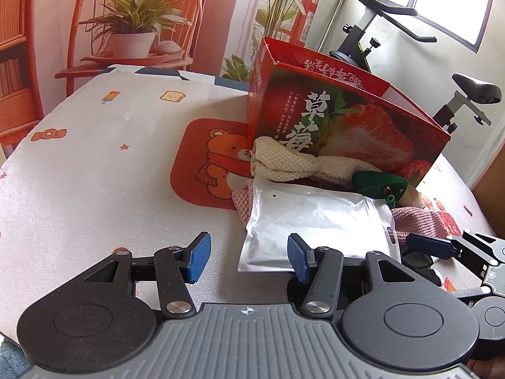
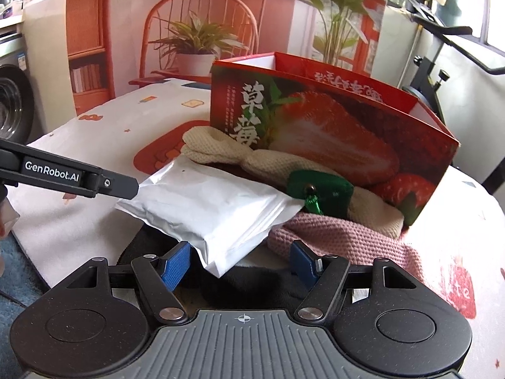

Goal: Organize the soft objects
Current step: 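Move the left tool to the clear bag of green cable and grasp it, then lift the cable bag with the left tool over the red box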

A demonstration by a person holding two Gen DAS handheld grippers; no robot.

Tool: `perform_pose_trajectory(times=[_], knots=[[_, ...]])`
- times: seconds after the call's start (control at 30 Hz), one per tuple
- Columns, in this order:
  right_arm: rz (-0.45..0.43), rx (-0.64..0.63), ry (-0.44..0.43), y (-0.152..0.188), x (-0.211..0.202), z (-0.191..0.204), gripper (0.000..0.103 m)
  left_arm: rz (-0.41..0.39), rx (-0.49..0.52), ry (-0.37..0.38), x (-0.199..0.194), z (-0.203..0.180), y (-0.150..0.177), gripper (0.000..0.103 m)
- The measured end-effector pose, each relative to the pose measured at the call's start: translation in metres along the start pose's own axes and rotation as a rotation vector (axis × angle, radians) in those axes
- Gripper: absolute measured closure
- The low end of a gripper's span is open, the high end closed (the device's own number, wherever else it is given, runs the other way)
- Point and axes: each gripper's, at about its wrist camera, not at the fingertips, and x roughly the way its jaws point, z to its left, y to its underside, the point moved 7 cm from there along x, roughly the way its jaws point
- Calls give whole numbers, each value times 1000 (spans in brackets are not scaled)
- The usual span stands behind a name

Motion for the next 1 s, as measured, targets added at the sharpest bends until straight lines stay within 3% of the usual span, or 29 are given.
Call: perform_pose_trajectory(times=[0.2, 0.37, 0.5, 0.63, 0.87, 0.93, 1.0], knots=[[-46, 2, -9, -13, -3, -2, 38, -21, -63, 7, -3, 11, -5, 47], [-112, -5, -8, -31, -11, -5, 38, -96, -106, 88, -19, 13, -19, 46], [-154, 13, 2, -47, -14, -13, 38, -156, -73, 129, -30, 9, -32, 46], [-166, 56, 3, -57, -11, -23, 39, -112, -31, 127, -21, 3, -38, 46], [-171, 85, -12, -69, 2, -26, 41, -101, -16, 140, 10, 3, -51, 46], [-150, 75, -7, -71, 10, -26, 49, -96, -8, 150, 19, 0, -55, 46], [-137, 83, -25, -72, 18, -28, 49, -93, -8, 151, 30, -3, -61, 46]])
